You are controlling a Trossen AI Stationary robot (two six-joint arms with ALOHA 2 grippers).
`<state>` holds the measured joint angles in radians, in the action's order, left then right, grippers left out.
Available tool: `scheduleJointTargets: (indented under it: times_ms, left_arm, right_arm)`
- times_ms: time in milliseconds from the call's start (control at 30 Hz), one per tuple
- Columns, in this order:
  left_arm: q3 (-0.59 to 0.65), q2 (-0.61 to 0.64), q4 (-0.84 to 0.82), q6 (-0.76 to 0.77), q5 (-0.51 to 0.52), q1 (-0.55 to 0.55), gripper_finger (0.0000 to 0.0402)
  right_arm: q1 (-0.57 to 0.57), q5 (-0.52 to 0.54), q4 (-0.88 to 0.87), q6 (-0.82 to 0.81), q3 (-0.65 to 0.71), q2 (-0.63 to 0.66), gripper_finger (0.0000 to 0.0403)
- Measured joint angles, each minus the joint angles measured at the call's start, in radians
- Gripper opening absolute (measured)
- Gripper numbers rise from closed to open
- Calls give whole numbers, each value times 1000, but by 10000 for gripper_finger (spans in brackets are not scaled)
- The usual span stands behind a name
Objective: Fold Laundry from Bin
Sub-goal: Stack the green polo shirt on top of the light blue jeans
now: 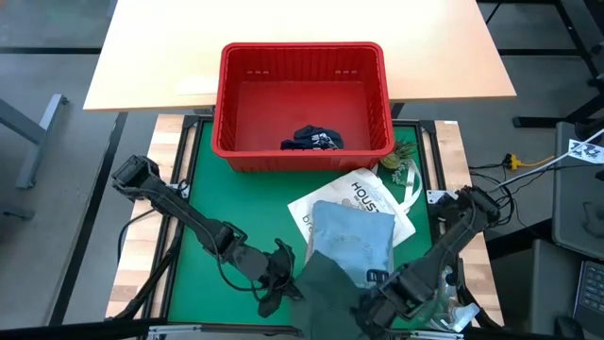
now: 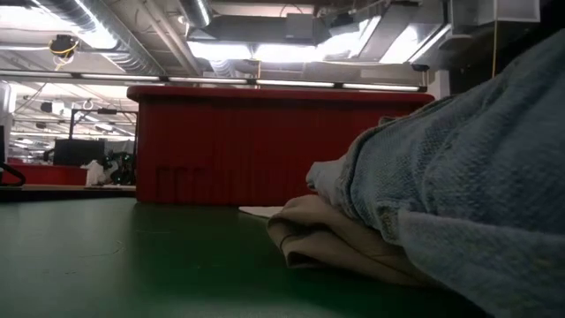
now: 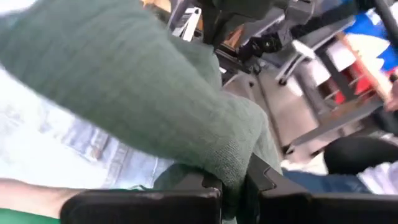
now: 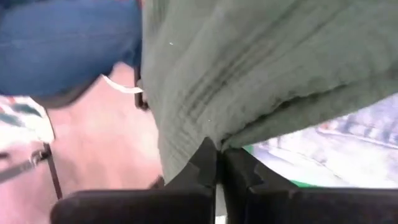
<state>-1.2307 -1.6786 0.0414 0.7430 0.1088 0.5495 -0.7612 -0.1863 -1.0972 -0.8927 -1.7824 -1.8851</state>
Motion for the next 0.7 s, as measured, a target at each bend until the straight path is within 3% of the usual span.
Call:
scheduleJointTargets:
  times_ms: [233, 400, 700]
  left_arm:
    - [-236, 0, -289, -132, 46, -14, 4]
    - [-297, 0, -301, -204, 57, -57, 4]
    - [-303, -30, -286, -233, 24, -160, 4]
  right_arm:
    - [-60, 91, 96, -104, -55, 0, 5]
    - [-95, 188, 188, -168, -57, 0, 5]
    - [-136, 385, 208, -309, -57, 0, 7]
